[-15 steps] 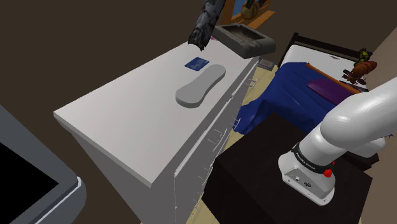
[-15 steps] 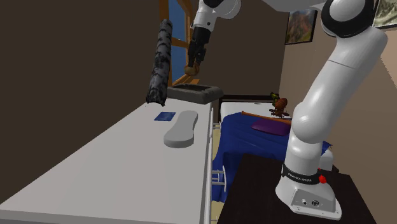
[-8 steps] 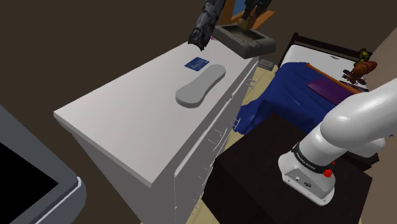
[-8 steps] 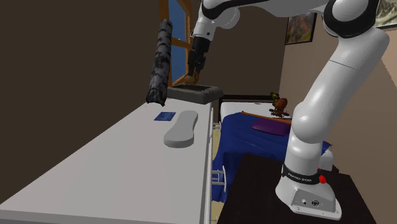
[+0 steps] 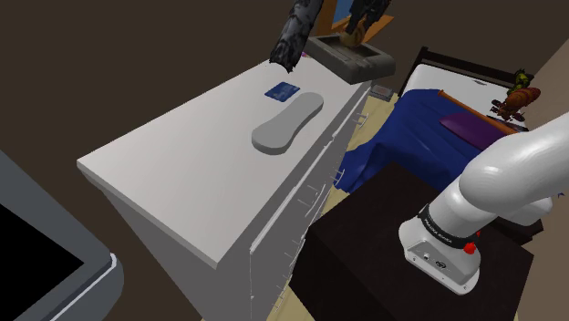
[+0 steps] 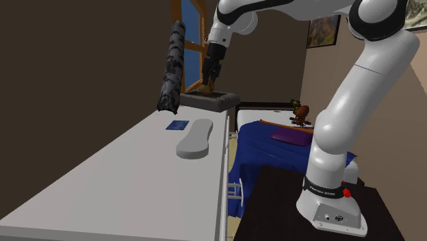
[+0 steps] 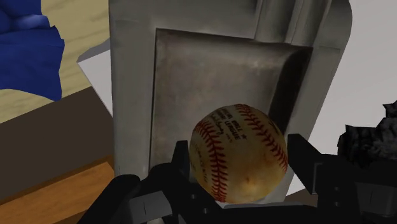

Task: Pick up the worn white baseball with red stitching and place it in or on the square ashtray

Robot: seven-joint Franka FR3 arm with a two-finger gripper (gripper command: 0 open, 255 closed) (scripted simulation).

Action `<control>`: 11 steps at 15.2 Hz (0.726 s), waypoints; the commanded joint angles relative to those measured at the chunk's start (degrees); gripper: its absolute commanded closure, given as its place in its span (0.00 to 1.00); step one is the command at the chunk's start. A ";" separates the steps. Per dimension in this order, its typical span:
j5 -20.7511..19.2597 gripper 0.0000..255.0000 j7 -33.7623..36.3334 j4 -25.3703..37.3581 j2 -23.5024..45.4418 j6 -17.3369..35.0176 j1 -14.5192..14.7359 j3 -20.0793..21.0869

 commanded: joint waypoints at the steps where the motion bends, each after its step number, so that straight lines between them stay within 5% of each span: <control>1: 0.00 1.00 0.00 0.00 -0.01 0.01 0.00 0.00; 2: 0.00 0.00 0.00 0.00 -0.01 0.01 0.00 0.00; 7: 0.00 0.00 0.00 -0.01 -0.01 0.01 0.00 0.00; 11: -0.48 0.00 0.22 7.10 -0.03 -7.24 -0.39 -0.95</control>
